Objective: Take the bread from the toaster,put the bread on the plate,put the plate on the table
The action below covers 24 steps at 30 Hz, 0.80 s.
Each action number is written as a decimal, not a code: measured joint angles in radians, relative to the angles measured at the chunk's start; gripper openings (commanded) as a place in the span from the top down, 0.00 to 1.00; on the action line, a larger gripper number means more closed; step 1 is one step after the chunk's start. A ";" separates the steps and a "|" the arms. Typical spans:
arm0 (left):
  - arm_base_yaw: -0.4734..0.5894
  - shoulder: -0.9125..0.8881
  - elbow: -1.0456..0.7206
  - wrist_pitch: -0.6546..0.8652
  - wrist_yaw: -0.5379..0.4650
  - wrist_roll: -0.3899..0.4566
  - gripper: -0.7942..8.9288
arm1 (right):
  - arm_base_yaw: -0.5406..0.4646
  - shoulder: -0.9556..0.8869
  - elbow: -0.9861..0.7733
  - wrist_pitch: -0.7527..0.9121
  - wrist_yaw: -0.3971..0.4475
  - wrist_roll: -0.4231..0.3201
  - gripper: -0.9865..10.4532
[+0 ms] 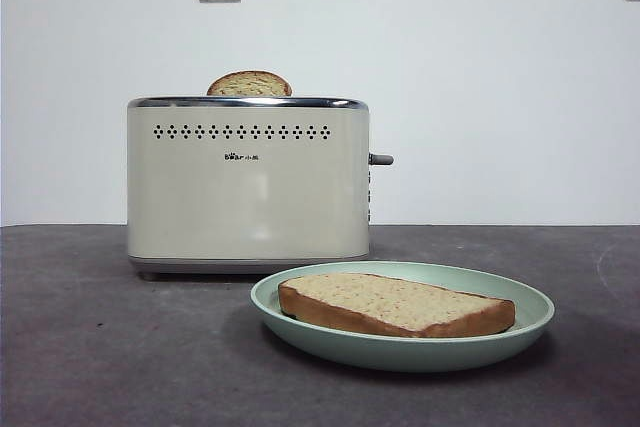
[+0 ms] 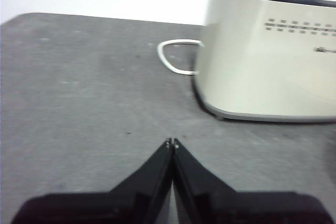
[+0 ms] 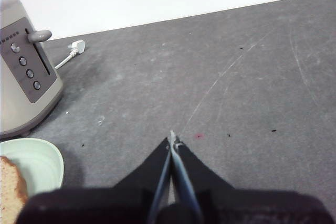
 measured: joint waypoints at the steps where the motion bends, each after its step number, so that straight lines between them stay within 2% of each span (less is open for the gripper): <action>1: 0.000 0.000 0.000 0.001 0.024 0.002 0.92 | 0.000 0.000 0.000 0.000 0.000 0.000 0.91; 4: 0.000 0.000 0.000 0.005 0.077 0.006 0.92 | 0.000 0.000 0.000 0.000 0.000 0.000 0.91; 24: 0.000 0.000 0.000 0.005 0.074 0.022 0.92 | 0.000 0.000 0.000 0.000 0.000 0.000 0.91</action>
